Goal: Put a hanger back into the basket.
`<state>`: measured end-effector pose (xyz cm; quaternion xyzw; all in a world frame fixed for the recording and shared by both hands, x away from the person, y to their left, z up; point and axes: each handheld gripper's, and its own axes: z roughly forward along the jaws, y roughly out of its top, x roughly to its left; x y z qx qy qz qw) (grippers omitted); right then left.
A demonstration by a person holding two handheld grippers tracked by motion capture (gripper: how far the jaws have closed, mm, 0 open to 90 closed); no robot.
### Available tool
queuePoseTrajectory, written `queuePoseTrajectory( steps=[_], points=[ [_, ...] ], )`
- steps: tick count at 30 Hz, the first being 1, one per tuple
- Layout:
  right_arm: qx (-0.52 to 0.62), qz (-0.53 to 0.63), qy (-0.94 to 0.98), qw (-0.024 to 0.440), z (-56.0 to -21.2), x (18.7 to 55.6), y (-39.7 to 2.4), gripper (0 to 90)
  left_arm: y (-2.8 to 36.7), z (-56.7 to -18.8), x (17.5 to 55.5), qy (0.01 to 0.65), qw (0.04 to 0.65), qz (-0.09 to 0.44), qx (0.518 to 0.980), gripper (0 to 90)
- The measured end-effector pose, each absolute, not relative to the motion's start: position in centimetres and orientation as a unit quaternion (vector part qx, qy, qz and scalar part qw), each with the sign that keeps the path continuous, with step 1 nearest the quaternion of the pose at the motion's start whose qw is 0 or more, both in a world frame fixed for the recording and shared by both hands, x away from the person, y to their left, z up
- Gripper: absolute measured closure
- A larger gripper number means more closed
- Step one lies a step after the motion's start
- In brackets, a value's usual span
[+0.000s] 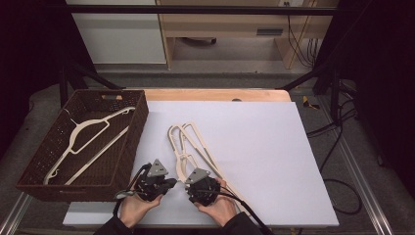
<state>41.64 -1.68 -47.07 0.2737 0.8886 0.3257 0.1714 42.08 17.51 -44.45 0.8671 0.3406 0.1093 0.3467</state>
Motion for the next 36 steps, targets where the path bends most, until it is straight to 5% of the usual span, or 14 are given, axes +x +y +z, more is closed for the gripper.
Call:
queuePoseTrajectory(
  steps=[11,16,20,26,36],
  points=[
    [0.248,0.323,0.896,0.178,-46.8,41.4,-1.8,72.8,18.0,-44.1,42.0,0.343,0.368,0.109,0.857,86.1],
    [0.244,0.329,0.892,0.189,-46.1,41.2,-2.3,75.6,19.0,-42.6,41.6,0.343,0.414,0.125,0.834,72.2],
    [0.25,0.345,0.885,0.186,-45.3,41.2,-3.2,76.1,19.9,-41.3,41.2,0.337,0.454,0.152,0.81,50.1],
    [0.267,0.361,0.874,0.185,-44.1,41.3,-4.7,77.2,21.6,-39.8,40.9,0.336,0.503,0.181,0.775,30.2],
    [0.293,0.372,0.859,0.194,-42.2,41.8,-7.3,79.7,23.2,-38.7,40.8,0.339,0.519,0.206,0.757,17.6]
  ],
)
